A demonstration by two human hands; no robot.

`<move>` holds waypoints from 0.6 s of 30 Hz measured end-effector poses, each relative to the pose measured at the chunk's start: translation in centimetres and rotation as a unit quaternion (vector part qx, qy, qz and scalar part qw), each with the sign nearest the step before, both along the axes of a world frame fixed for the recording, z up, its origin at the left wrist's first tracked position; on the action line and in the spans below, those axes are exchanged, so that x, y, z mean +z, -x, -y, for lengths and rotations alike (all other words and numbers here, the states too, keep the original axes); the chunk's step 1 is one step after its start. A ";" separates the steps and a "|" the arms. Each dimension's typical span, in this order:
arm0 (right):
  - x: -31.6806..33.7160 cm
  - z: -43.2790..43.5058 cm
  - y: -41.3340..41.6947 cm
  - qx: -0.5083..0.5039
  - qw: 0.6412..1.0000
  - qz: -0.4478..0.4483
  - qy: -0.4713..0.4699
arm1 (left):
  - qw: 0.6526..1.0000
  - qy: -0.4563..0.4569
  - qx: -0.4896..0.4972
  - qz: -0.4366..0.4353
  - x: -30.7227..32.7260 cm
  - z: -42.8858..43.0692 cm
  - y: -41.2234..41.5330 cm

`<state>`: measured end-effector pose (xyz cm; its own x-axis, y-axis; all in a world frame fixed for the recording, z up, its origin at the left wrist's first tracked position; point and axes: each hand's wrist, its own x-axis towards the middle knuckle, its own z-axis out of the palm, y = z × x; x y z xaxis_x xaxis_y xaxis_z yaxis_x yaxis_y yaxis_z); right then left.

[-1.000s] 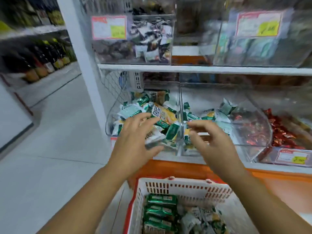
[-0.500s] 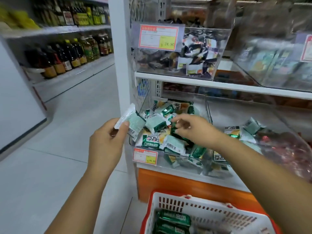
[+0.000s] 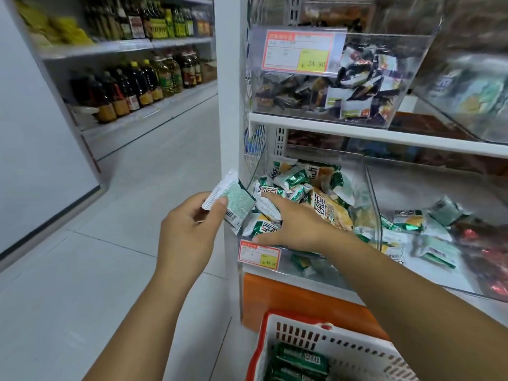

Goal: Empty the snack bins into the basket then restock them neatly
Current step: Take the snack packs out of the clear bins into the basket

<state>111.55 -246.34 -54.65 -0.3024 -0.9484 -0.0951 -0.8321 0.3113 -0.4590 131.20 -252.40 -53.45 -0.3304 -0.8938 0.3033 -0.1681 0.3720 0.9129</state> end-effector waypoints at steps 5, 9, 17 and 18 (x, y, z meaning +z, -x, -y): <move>-0.3 -0.6 -0.9 -0.027 0.993 0.074 0.092 | 0.999 -0.006 -0.028 0.014 0.4 -0.8 0.4; 0.0 -1.5 -1.0 -0.081 0.959 0.176 0.205 | 0.998 -0.021 -0.054 0.023 0.3 -1.9 0.5; 0.1 -3.8 -1.2 -0.064 0.985 0.130 0.089 | 0.998 -0.040 -0.028 0.041 -0.5 -4.3 0.1; 0.0 -4.0 -1.2 -0.079 0.979 0.154 0.111 | 0.998 -0.038 -0.027 0.044 -0.5 -4.4 -0.2</move>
<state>112.76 -242.36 -54.60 -0.4364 -0.8997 -0.0021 -0.5930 0.2894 -0.7514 131.42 -248.04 -53.96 -0.4005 -0.8935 0.2030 -0.2313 0.3129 0.9212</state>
